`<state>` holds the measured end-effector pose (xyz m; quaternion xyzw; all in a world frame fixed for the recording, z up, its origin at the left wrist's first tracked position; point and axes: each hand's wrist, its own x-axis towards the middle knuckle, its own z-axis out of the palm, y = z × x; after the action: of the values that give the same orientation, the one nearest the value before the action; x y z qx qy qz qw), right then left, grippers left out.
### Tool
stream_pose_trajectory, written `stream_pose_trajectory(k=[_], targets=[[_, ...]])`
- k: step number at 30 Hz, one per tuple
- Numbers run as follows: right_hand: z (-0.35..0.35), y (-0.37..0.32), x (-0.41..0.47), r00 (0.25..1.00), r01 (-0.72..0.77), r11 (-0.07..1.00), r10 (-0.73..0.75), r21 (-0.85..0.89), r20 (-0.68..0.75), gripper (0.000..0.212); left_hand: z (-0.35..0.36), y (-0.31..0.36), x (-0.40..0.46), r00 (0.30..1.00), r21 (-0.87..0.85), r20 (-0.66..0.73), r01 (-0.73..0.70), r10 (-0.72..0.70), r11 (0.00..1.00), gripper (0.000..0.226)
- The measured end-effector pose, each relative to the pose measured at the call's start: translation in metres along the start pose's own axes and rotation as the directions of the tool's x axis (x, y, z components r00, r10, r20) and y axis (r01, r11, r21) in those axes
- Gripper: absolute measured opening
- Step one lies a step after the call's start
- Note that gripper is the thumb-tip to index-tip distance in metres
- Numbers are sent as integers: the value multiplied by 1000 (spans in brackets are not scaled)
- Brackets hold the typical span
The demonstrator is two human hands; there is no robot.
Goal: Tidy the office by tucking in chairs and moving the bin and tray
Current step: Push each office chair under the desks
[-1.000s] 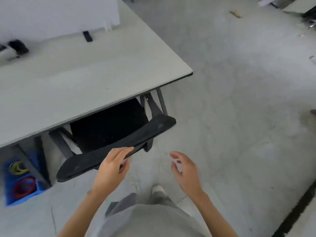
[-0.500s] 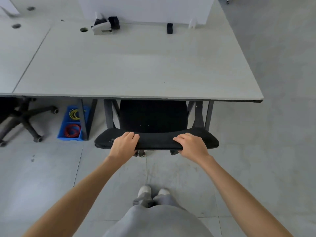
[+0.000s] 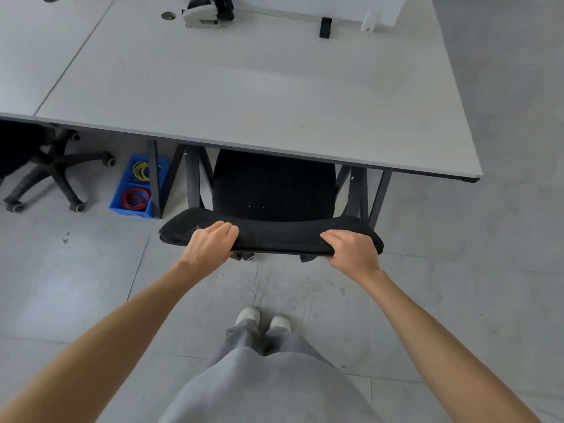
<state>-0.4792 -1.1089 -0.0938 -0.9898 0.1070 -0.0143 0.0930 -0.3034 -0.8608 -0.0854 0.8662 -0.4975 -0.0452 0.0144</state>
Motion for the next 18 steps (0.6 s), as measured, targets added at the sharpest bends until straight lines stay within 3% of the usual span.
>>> stream_pose_trajectory(k=[3, 8, 13, 18], targets=[[0, 10, -5, 997, 62, 998, -61, 11, -37, 18, 1, 19, -17, 999, -30, -30, 38, -39, 999, 37], [-5, 23, -18, 979, 176, 984, -179, -30, -95, 24, 4, 54, -50, 998, -3, -53, 42, -42, 999, 37], [3, -10, -31, 991, 103, 995, -102, 10, -81, 29, 10, 50, -91, 996, -7, -90, 22, -23, 1000, 33], [21, -79, -55, 988, -29, 999, 33, 31, -148, 25, 6, -8, -115, 991, 13, -76, -107, 108, 994, 33]])
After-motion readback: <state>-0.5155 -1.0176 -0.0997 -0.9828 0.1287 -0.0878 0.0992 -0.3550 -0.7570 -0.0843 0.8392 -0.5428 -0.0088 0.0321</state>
